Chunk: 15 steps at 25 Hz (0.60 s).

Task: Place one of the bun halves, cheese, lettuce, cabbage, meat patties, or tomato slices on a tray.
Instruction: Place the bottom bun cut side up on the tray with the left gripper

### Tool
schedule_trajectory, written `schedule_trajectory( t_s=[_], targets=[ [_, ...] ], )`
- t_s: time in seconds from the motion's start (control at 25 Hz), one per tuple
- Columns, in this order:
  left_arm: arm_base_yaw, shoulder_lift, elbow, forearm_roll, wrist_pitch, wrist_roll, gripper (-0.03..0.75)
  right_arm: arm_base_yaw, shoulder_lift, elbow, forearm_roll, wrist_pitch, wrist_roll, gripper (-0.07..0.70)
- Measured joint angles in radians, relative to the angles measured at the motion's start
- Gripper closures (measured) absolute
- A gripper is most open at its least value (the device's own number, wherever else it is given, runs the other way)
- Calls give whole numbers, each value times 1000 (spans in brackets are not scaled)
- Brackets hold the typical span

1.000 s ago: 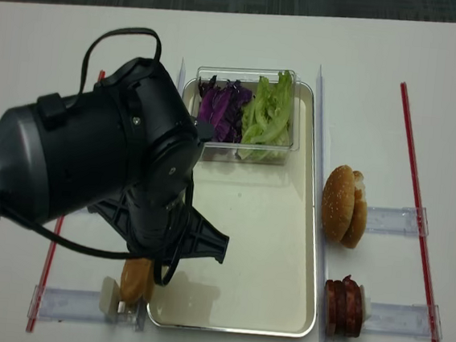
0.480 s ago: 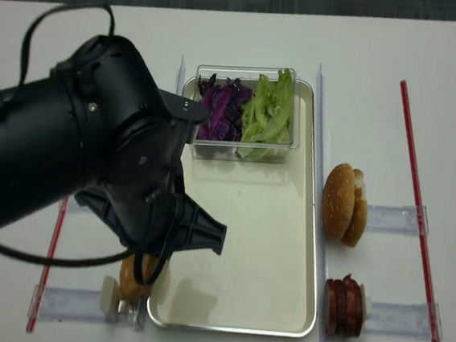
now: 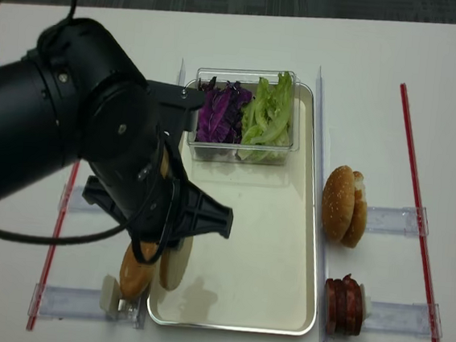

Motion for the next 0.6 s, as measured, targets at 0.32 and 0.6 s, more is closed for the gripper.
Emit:
schedule_trajectory(
  t_s=[0.32, 0.6],
  targets=[
    [84, 0, 0, -147, -60, 135, 600, 0, 0, 0, 0, 0, 0, -43],
    [149, 0, 22, -313, -133, 272, 600, 0, 0, 0, 0, 0, 0, -43]
  ],
)
